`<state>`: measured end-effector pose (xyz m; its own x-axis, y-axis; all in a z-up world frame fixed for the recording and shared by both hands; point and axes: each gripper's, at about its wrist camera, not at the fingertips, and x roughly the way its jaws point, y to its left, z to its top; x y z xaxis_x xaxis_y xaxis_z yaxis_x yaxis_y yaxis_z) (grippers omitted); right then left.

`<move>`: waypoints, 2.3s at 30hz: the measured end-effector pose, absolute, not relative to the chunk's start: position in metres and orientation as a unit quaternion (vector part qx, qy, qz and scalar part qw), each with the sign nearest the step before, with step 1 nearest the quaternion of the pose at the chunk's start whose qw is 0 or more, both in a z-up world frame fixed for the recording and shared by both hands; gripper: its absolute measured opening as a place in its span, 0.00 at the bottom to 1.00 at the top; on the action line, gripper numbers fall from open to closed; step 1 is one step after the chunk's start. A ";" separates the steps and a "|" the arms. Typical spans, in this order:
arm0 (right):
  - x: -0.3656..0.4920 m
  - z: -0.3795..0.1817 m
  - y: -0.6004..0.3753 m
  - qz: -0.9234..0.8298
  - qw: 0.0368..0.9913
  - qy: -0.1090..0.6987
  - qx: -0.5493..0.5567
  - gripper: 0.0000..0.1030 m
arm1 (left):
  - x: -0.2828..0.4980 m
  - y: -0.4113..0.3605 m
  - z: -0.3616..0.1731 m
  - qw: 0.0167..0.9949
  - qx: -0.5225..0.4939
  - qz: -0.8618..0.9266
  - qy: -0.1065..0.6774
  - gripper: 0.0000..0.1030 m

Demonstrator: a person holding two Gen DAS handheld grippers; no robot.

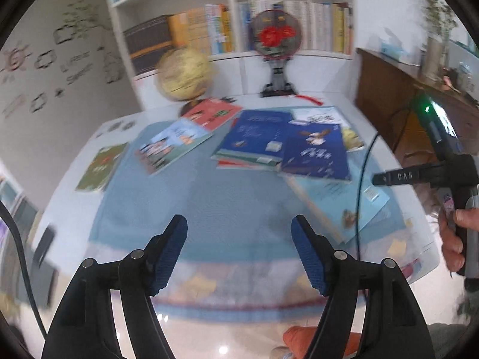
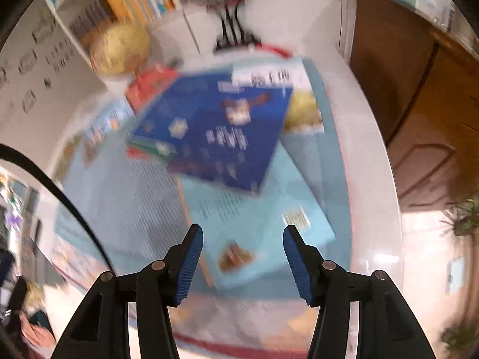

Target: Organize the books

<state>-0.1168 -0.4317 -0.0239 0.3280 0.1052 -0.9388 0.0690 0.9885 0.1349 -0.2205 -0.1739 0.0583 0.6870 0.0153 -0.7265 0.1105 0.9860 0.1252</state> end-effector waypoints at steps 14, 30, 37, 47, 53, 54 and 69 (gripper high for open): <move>-0.124 -0.027 -0.431 0.081 0.814 0.570 0.079 0.52 | -0.229 -0.174 0.063 0.915 0.013 -0.008 0.402 0.72; -0.008 -0.081 -0.483 0.104 0.820 0.555 0.091 0.52 | 0.028 -0.277 -0.047 0.859 0.024 -0.055 0.509 0.70; 0.028 -0.098 -0.486 0.073 0.818 0.566 0.079 0.52 | 0.063 -0.271 -0.081 0.841 -0.018 -0.075 0.536 0.70; 0.055 -0.111 -0.463 0.083 0.800 0.592 0.053 0.54 | 0.052 -0.279 -0.104 0.814 -0.054 -0.151 0.558 0.62; 0.042 -0.110 -0.437 0.118 0.807 0.578 0.003 0.54 | 0.008 -0.258 -0.092 0.811 -0.063 -0.173 0.555 0.62; 0.041 -0.111 -0.433 0.124 0.808 0.576 -0.003 0.54 | 0.000 -0.252 -0.090 0.810 -0.069 -0.178 0.555 0.62; -0.007 -0.109 -0.416 0.141 0.825 0.545 -0.052 0.39 | 0.003 -0.220 -0.118 0.819 -0.155 -0.104 0.543 0.56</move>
<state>-0.0074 -0.4156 -0.1093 0.3659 0.1748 -0.9141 -0.2892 0.9549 0.0669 0.0029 -0.2203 -0.1185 0.3886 -0.3386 -0.8569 0.0012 0.9302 -0.3670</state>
